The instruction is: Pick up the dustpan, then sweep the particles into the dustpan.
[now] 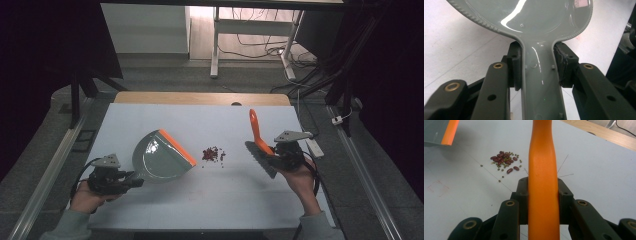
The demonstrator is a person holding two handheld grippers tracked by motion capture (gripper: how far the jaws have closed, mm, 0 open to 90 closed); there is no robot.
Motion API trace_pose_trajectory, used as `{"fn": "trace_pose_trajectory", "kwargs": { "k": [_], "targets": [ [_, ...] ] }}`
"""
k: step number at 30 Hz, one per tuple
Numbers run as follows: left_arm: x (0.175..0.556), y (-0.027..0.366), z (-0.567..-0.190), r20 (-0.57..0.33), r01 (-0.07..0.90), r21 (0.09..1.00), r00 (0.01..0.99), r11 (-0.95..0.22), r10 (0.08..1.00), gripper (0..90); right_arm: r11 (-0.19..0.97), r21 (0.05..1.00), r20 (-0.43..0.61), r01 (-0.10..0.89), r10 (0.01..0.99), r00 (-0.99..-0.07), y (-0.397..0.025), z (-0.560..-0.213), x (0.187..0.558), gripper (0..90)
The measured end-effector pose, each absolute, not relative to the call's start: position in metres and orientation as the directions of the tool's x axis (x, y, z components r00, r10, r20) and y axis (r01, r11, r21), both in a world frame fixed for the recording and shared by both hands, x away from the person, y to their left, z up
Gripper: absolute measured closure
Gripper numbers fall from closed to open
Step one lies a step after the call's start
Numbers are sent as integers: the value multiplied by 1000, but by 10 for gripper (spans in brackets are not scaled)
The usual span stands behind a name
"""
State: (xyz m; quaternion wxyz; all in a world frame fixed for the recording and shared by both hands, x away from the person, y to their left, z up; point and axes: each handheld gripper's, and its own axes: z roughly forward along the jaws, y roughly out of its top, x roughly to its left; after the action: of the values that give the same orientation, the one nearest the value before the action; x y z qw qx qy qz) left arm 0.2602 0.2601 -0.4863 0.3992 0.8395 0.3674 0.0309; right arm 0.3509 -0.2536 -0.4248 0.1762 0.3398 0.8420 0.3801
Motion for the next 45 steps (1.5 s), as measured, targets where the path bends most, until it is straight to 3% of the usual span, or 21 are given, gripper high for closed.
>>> {"fn": "trace_pose_trajectory", "kwargs": {
  "k": [45],
  "targets": [
    [269,228,-505,-275,594,590,785,-547,555,619,496,750,-51,437,703,-710,-240,-428,354,704]
  ]
}}
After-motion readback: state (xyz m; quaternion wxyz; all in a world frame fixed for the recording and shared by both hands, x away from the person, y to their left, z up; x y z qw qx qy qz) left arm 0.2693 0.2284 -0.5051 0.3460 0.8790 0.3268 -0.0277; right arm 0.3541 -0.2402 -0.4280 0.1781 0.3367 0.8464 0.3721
